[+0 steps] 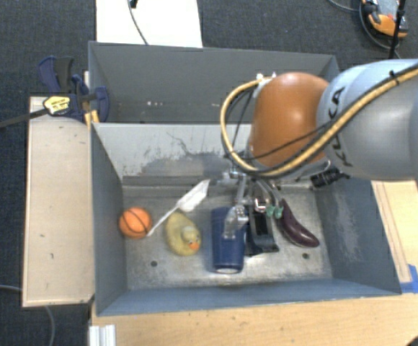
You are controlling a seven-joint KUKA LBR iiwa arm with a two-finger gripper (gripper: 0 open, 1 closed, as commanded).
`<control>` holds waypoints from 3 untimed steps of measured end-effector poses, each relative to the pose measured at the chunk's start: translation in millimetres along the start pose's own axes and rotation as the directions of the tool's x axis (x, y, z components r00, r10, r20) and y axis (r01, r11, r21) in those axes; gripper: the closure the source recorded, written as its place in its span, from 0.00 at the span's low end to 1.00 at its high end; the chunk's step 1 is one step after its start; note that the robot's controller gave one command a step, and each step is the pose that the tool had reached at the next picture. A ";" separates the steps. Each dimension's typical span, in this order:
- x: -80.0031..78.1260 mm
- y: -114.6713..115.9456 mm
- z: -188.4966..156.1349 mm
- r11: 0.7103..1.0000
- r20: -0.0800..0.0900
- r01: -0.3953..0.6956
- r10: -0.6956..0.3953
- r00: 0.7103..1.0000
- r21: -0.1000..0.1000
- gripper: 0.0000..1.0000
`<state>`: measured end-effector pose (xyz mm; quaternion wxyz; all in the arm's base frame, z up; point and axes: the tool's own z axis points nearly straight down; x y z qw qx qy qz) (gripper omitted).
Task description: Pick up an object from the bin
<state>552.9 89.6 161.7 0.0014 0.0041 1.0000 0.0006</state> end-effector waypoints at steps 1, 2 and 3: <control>0.0 0.0 0.0 1.000 0.000 0.000 0.000 1.000 0.000 0.00; -12.9 -16.4 86.5 0.975 0.013 0.224 -0.224 0.975 -0.007 1.00; -11.0 -19.8 88.4 0.976 0.004 0.219 -0.219 0.976 -0.003 0.00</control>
Offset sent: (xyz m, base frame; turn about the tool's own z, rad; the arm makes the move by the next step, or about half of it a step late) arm 0.0091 -0.0230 -0.0917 -0.2234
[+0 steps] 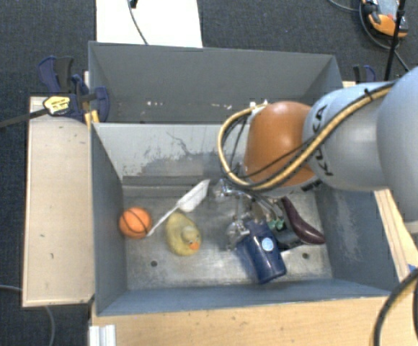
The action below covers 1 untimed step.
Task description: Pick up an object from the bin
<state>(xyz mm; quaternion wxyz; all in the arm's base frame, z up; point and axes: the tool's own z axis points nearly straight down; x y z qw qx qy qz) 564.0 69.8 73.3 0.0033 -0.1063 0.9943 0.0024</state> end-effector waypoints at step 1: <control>0.0 0.0 0.0 1.000 0.000 -0.001 0.001 1.000 0.000 0.00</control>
Offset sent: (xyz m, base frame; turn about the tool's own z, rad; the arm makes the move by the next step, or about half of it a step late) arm -0.0069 0.0306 0.0476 -0.2114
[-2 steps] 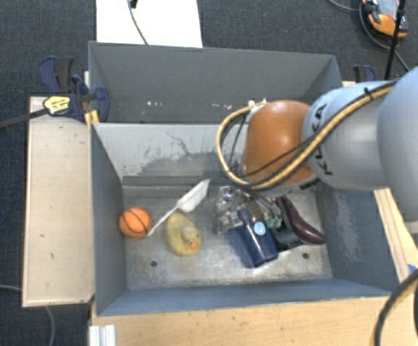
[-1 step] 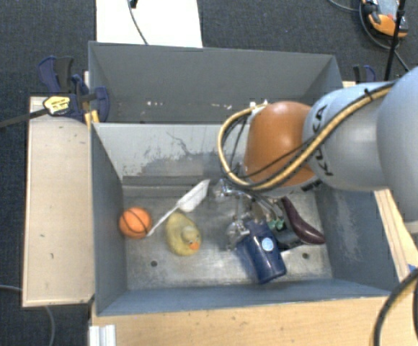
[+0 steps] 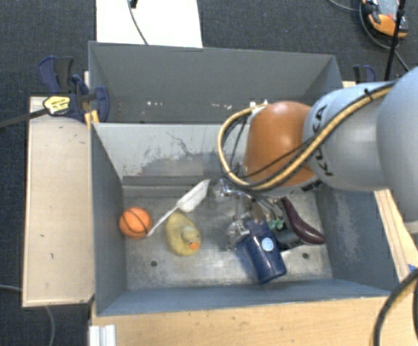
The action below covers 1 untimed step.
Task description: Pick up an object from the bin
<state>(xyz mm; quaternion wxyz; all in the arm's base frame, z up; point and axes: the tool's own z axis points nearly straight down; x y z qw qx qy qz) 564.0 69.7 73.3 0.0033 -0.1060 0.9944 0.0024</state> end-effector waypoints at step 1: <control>2.1 10.7 -16.0 0.996 -0.008 0.088 -0.088 0.996 0.003 0.00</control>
Offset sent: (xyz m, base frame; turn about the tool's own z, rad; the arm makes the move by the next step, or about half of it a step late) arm -0.0015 0.0664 0.0272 -0.0422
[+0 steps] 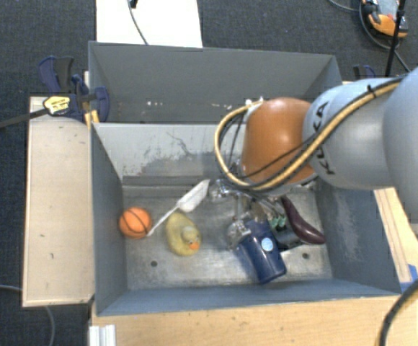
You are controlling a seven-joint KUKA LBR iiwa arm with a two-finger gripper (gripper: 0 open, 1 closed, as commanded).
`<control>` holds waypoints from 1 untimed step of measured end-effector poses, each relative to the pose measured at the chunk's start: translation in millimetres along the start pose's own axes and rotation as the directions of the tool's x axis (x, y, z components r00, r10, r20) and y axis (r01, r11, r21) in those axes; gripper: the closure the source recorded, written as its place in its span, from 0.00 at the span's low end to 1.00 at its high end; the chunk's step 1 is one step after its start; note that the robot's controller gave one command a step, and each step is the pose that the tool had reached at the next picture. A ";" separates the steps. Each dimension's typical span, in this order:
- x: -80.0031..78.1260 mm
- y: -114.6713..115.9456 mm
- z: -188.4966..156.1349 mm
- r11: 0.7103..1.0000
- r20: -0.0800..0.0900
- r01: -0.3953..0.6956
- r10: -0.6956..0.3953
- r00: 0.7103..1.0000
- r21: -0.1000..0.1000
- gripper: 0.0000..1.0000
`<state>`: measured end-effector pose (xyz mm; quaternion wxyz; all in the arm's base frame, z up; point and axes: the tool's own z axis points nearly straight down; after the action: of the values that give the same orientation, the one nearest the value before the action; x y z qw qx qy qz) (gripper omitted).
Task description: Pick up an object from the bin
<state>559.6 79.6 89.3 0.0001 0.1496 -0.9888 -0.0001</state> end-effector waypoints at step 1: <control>-13.2 32.1 -11.0 1.000 0.004 0.018 -0.018 1.000 0.000 0.00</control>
Offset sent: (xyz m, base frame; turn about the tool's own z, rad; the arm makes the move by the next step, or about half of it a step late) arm 0.0037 0.0552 -0.0052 0.0087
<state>562.7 114.2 100.4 -0.0020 0.1583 -0.9874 -0.0002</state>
